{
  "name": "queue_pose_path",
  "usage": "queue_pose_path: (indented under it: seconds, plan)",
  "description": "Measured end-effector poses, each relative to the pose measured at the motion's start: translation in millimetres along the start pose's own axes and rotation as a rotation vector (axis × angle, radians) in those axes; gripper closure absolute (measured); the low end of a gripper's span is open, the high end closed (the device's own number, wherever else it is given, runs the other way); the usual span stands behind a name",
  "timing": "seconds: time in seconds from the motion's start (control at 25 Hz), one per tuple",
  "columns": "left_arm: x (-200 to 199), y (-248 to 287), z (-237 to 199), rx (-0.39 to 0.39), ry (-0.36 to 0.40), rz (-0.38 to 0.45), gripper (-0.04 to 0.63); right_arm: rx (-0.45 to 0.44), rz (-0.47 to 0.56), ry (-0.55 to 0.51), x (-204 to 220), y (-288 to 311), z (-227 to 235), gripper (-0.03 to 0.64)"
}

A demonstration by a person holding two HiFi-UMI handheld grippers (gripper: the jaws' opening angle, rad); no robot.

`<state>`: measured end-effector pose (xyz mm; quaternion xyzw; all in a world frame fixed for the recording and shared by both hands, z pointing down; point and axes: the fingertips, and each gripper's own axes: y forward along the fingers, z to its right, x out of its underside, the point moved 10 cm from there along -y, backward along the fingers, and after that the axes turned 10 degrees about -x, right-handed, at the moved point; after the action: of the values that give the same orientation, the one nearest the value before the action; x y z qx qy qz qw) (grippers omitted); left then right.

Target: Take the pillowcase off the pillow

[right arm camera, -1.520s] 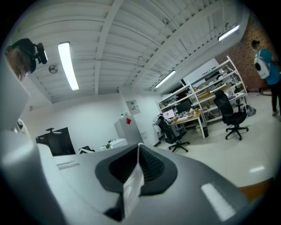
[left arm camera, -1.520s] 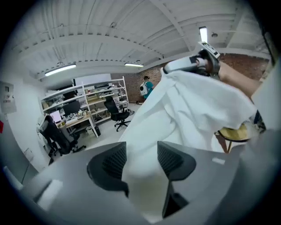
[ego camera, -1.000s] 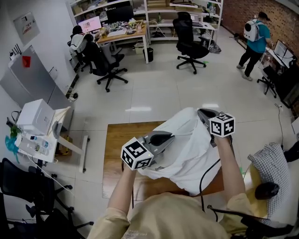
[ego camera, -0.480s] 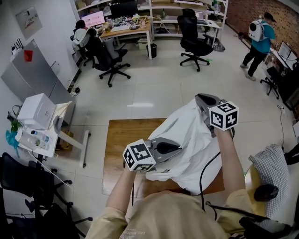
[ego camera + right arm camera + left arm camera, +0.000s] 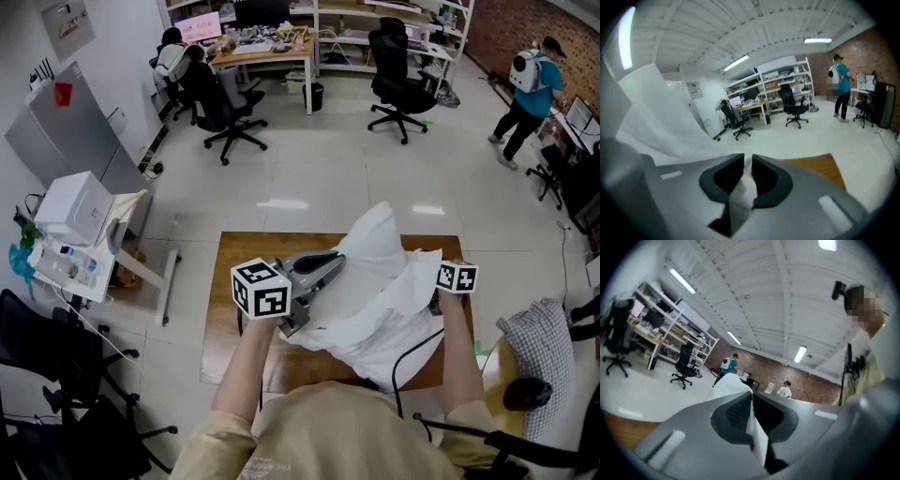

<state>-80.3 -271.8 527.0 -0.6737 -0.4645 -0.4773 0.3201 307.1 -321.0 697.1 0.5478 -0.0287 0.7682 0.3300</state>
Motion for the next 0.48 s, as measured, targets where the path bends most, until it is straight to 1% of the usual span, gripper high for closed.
queue_pose_path:
  seconds: [0.04, 0.08, 0.12, 0.16, 0.24, 0.32, 0.4, 0.48]
  plan:
    - [-10.2, 1.7, -9.6, -0.019, -0.066, 0.016, 0.589, 0.009, 0.042, -0.032, -19.0, -8.2, -12.8, 0.549]
    - [-19.5, 2.1, -17.9, -0.036, -0.112, 0.024, 0.589, 0.017, 0.080, -0.081, -36.6, -18.2, -25.2, 0.464]
    - [-26.7, 1.6, -25.0, -0.052, -0.143, 0.022, 0.589, 0.020, 0.115, -0.135, -51.6, -29.9, -37.9, 0.335]
    - [-31.7, 0.9, -31.5, -0.068, -0.169, 0.013, 0.589, 0.010, 0.147, -0.185, -64.0, -42.8, -51.9, 0.301]
    - [-39.1, -0.2, -45.7, -0.103, -0.232, -0.006, 0.589, -0.056, 0.200, -0.262, -83.4, -65.2, -87.2, 0.308]
    - [-45.2, -2.2, -62.1, -0.140, -0.298, -0.010, 0.589, -0.170, 0.224, -0.314, -90.2, -72.8, -131.5, 0.324]
    - [-48.8, -3.0, -73.9, -0.162, -0.341, 0.008, 0.589, -0.314, 0.209, -0.355, -74.3, -68.0, -177.6, 0.327]
    - [-50.9, 0.0, -79.4, -0.171, -0.367, 0.032, 0.589, -0.473, 0.173, -0.372, -39.9, -54.2, -216.0, 0.328]
